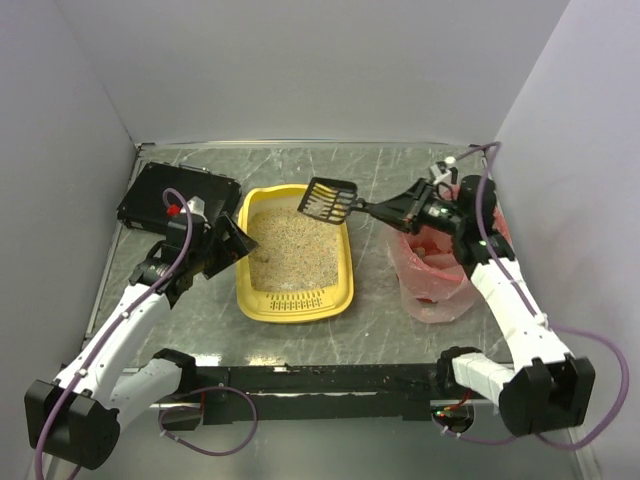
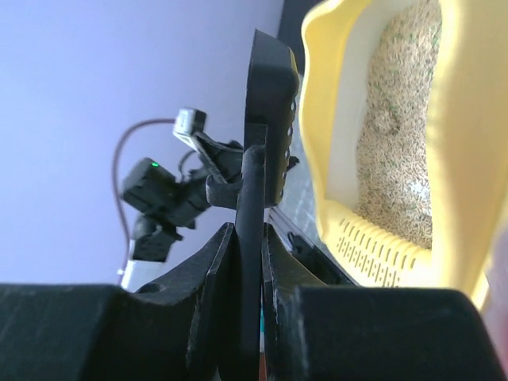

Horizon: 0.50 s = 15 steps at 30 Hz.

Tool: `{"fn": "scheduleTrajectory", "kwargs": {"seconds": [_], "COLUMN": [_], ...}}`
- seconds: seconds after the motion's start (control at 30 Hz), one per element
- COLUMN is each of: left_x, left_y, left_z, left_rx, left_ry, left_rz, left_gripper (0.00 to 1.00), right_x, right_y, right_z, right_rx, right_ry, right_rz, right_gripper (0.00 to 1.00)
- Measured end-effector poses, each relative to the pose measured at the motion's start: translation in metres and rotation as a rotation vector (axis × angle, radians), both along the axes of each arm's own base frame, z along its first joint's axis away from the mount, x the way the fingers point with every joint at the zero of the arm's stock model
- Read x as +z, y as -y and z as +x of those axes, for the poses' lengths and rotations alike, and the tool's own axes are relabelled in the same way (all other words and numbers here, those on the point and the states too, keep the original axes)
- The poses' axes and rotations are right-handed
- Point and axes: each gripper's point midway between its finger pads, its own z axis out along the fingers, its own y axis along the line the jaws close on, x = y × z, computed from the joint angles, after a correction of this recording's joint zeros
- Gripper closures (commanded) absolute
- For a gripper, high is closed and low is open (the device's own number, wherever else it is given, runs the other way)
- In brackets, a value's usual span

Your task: Clean the litter box

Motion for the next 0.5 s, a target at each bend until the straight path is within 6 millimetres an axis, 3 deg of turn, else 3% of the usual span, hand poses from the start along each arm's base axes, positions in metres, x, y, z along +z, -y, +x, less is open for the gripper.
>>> {"fn": "scheduleTrajectory", "kwargs": {"seconds": [0.17,0.27,0.4,0.5], "left_x": [0.003,0.006,0.011,0.011], "left_y": [0.003,0.006,0.011,0.013], "left_z": [0.001,0.002,0.004,0.006], "left_rx": [-0.015,-0.027,-0.047,-0.058], "left_ry": [0.013,0.022,0.043,0.048], "left_rz": [-0.012,-0.022,-0.043,-0.044], "left_gripper": [0.03,0.03,0.03,0.03], "right_x": [0.024,0.031,0.031,0.022], "right_y": [0.035,0.066,0.114,0.137], "right_z": [-0.013,-0.018,-0.018,-0.02], "right_rx": [-0.063,-0.158,-0.313,-0.383], "right_ry": [0.051,0.07,0.073,0.042], "right_rz": [0.032,0.029,0.019,0.037], "right_gripper": [1.0,1.0,1.0,1.0]}}
